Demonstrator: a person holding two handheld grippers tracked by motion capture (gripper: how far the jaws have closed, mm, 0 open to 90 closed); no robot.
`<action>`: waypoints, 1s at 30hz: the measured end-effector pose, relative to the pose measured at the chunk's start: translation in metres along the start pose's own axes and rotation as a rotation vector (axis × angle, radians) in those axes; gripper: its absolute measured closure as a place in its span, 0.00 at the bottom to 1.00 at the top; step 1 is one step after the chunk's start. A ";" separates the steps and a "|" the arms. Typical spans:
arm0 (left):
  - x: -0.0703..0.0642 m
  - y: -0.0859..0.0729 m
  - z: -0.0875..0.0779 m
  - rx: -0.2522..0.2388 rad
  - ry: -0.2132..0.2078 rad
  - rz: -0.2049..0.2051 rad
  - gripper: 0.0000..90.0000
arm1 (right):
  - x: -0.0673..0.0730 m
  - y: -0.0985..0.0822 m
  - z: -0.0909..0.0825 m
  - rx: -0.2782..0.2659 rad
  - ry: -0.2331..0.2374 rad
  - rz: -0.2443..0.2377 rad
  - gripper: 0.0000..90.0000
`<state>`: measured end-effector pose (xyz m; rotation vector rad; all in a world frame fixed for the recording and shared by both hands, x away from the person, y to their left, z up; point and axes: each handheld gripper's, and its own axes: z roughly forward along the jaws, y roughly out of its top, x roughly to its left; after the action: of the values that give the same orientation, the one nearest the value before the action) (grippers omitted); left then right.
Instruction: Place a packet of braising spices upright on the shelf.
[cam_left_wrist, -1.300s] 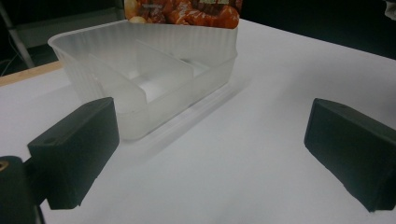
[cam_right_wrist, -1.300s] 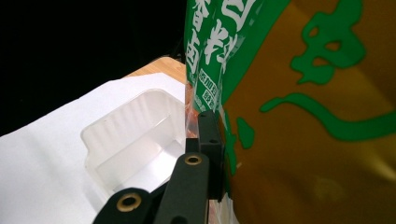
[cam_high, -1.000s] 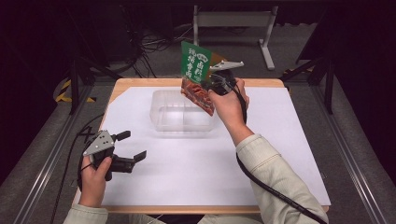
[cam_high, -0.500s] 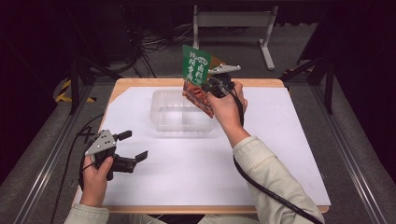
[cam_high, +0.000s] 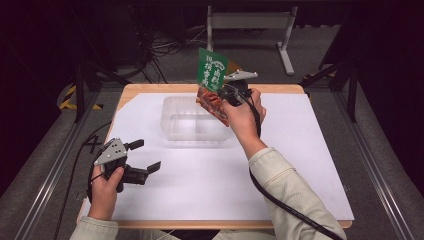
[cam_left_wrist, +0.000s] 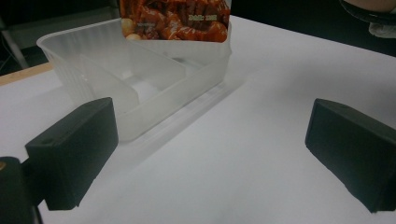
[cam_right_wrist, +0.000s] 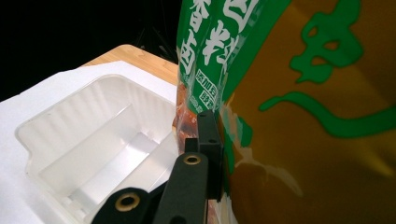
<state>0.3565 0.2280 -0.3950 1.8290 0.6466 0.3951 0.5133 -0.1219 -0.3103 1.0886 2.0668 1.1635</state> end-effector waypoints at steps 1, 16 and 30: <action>0.000 0.000 0.000 -0.001 -0.001 0.001 0.04 | 0.000 0.000 0.000 -0.002 -0.001 0.007 1.00; 0.000 0.000 -0.001 -0.003 0.001 0.001 0.04 | -0.003 -0.008 0.007 0.029 -0.042 0.009 1.00; -0.001 0.000 -0.002 -0.005 -0.001 -0.004 0.04 | 0.002 -0.021 0.019 0.062 -0.018 -0.019 1.00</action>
<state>0.3551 0.2288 -0.3942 1.8233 0.6479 0.3929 0.5184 -0.1178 -0.3385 1.1016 2.1077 1.0831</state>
